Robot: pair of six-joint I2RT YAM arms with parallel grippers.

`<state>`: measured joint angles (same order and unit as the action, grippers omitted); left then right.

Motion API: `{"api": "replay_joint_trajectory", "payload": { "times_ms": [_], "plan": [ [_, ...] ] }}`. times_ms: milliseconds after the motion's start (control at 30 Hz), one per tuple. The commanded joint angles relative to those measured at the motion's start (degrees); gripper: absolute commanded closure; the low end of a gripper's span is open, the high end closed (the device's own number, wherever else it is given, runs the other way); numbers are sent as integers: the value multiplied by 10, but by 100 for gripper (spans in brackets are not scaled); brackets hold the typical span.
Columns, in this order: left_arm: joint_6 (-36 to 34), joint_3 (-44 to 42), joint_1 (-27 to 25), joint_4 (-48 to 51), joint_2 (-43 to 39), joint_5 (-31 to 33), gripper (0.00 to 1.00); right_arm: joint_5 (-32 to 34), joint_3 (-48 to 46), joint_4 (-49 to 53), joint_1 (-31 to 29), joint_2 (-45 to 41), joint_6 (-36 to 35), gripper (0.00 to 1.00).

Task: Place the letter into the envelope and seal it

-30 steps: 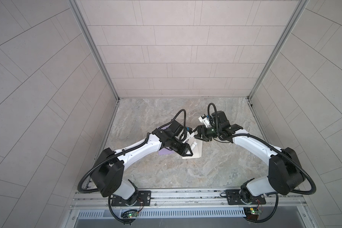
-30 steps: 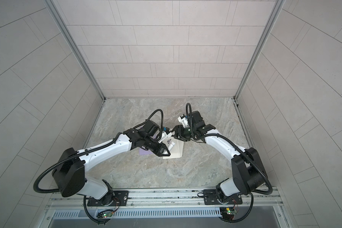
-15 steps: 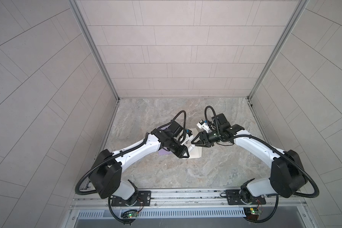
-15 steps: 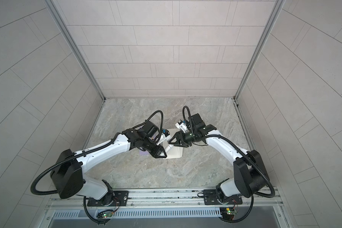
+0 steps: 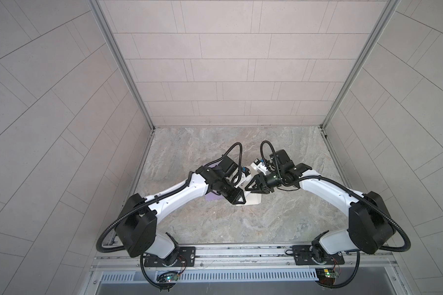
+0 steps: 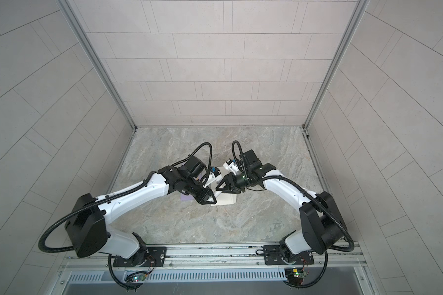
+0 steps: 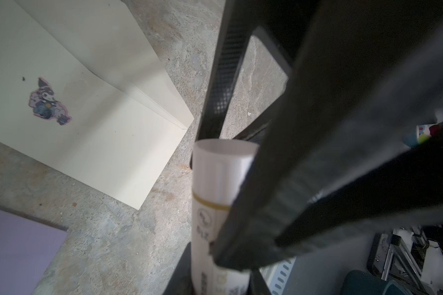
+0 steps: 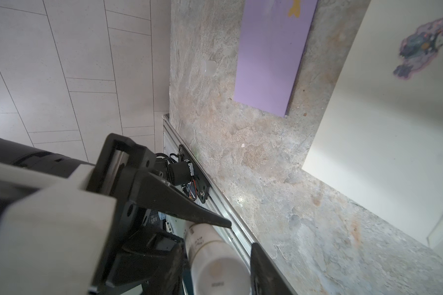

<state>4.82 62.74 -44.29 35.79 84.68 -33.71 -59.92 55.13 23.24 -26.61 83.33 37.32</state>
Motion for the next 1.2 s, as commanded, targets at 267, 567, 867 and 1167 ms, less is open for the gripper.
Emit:
{"api": "replay_joint_trajectory", "payload": {
  "times_ms": [267, 567, 867, 1167],
  "plan": [
    [-15, 14, -5, -12, -20, 8, 100, -10, -14, -45, -10, 12, 32, 59],
    [-3, 11, -5, -29, -14, 24, 100, -7, -17, -58, -20, 17, 45, 77],
    [116, -48, 69, -154, -50, -33, 38, 152, -15, -42, -20, -16, 46, 95],
    [253, -68, 144, -142, -6, 69, 27, 571, -1, -69, -69, -26, 50, 98]
  ]
}}
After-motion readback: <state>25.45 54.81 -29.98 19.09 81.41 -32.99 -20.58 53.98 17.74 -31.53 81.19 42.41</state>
